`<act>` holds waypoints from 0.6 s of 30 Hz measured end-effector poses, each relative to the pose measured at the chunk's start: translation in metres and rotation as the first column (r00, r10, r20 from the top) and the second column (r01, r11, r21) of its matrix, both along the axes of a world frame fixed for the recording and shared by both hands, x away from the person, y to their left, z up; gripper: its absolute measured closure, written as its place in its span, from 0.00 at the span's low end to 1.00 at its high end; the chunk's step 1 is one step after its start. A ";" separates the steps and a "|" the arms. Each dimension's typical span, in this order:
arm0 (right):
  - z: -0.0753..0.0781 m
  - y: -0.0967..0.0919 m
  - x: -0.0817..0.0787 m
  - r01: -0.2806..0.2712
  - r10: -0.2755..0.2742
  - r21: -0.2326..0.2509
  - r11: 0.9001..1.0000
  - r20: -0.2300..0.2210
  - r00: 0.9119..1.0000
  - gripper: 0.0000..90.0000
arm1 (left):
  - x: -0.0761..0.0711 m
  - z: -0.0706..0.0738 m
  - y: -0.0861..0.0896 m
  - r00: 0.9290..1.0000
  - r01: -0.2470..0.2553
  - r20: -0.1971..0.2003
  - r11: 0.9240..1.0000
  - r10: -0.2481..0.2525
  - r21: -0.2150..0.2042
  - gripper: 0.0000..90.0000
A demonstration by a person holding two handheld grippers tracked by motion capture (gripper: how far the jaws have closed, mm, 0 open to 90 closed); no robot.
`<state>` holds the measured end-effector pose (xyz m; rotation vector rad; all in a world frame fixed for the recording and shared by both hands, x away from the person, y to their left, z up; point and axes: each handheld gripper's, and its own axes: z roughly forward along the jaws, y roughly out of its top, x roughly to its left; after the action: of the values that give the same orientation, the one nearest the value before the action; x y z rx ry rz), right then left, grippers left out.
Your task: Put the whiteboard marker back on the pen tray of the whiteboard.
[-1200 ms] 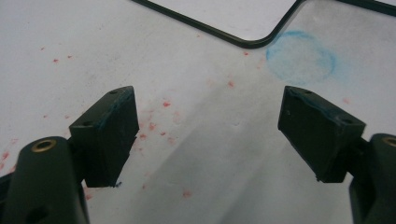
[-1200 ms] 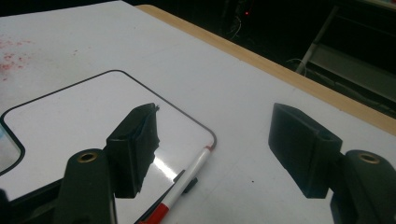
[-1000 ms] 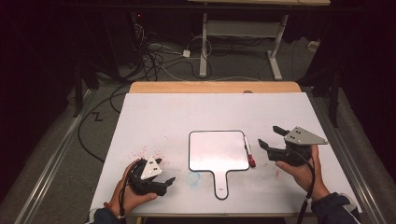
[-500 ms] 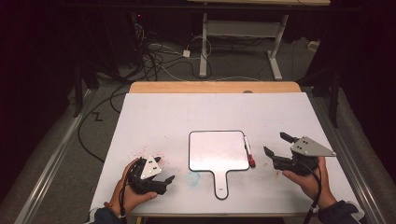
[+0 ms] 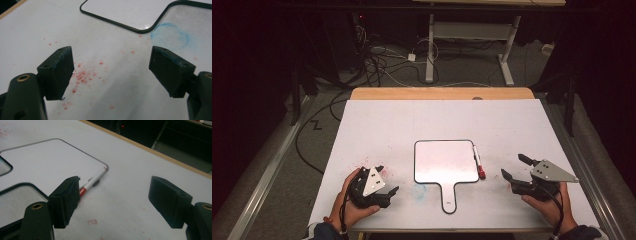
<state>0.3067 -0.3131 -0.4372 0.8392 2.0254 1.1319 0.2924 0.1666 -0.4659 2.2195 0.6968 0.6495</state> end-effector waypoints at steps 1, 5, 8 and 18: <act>-0.002 -0.001 -0.001 -0.009 0.009 -0.004 1.000 0.000 1.000 0.28 | 0.000 0.000 0.000 1.000 -0.003 0.001 1.000 0.003 -0.005 0.21; -0.015 -0.006 -0.006 -0.003 0.003 -0.011 1.000 -0.018 1.000 0.27 | -0.001 0.001 0.002 1.000 -0.020 0.009 1.000 0.020 -0.009 0.21; -0.021 -0.008 -0.008 -0.004 0.004 -0.022 1.000 -0.035 0.999 0.27 | -0.002 0.001 0.002 1.000 -0.028 0.001 1.000 0.028 -0.015 0.21; -0.021 -0.008 -0.012 -0.009 0.009 -0.026 1.000 -0.024 1.000 0.26 | -0.005 0.000 -0.001 1.000 -0.006 0.000 1.000 0.006 0.000 0.21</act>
<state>0.2945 -0.3207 -0.4582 0.8350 2.0610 1.1027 0.2877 0.1654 -0.4663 2.2183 0.7038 0.6533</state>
